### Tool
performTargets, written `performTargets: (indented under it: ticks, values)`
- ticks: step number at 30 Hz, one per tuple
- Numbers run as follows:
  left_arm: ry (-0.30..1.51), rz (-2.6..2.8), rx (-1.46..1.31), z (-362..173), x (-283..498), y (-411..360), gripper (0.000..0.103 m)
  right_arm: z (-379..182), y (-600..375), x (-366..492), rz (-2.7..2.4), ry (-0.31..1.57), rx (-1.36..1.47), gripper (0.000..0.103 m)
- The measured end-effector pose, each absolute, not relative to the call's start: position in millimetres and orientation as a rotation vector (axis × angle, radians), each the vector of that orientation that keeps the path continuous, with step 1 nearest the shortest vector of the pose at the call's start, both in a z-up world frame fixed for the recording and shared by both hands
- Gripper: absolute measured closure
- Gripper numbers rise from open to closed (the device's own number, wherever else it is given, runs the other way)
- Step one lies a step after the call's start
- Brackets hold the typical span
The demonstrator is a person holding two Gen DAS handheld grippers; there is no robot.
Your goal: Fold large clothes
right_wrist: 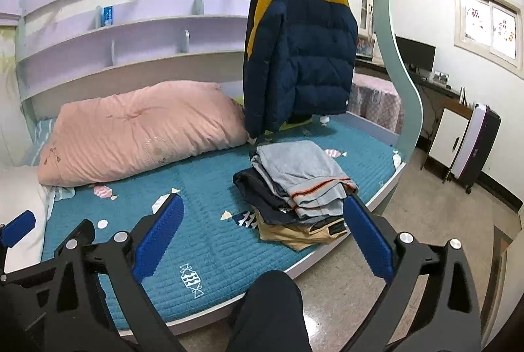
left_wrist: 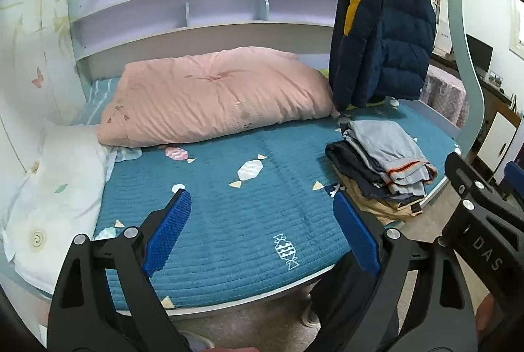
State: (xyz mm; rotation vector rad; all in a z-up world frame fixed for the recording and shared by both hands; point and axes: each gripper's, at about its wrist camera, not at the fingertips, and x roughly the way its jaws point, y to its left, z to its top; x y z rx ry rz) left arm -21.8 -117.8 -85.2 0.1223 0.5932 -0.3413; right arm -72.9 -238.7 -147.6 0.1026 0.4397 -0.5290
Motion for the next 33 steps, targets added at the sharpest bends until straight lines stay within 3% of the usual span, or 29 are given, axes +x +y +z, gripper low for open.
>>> performTargets:
  ticks: [33]
  values:
    - [0.511, -0.315, 0.126, -63, -28, -120, 0.011, -143, -238, -73, -0.584, 0.429, 0.091, 0.008]
